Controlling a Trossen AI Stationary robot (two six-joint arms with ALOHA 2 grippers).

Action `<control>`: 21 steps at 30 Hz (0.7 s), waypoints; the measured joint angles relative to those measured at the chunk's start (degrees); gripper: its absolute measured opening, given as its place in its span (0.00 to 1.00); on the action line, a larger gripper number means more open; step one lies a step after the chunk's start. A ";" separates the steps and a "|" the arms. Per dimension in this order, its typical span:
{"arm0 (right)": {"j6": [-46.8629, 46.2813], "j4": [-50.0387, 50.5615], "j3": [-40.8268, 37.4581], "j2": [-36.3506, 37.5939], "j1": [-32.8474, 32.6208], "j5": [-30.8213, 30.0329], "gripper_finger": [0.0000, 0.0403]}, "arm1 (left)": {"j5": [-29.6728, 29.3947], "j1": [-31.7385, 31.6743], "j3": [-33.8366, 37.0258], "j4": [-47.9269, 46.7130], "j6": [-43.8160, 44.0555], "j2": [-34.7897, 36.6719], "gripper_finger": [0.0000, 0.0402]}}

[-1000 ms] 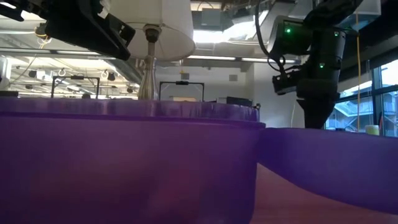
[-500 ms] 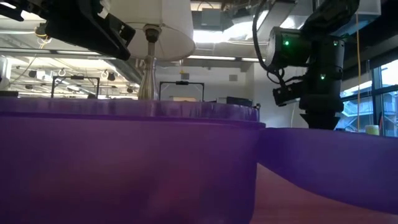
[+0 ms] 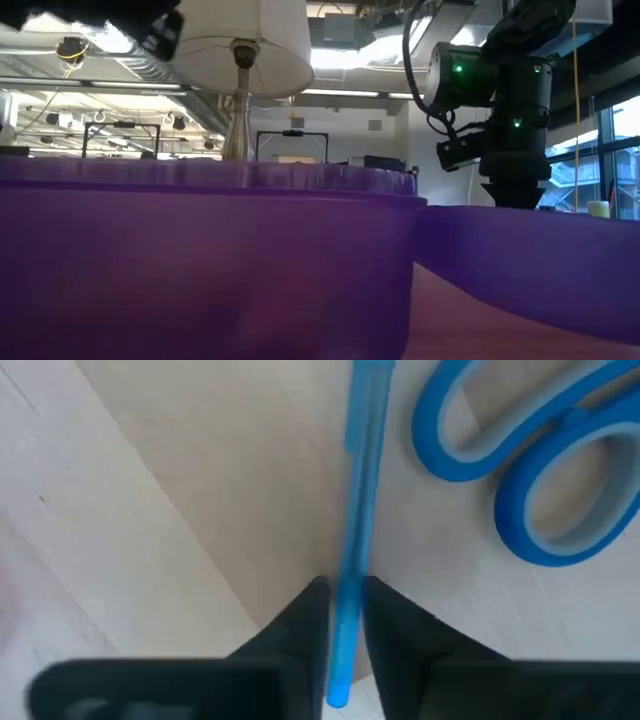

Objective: Pick & place school supplies into a supply box
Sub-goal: Put the blue pen into the violet supply box

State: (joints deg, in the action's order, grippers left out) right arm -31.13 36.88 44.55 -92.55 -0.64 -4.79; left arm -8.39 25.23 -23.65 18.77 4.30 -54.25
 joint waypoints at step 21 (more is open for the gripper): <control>-1.23 0.40 0.16 -0.11 -0.02 -1.51 0.05 | -20.47 2.65 11.25 5.16 5.01 15.05 0.22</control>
State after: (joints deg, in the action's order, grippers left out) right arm -32.36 37.29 44.71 -92.66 -0.67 -6.31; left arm -28.86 27.88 -12.40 23.93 9.31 -39.20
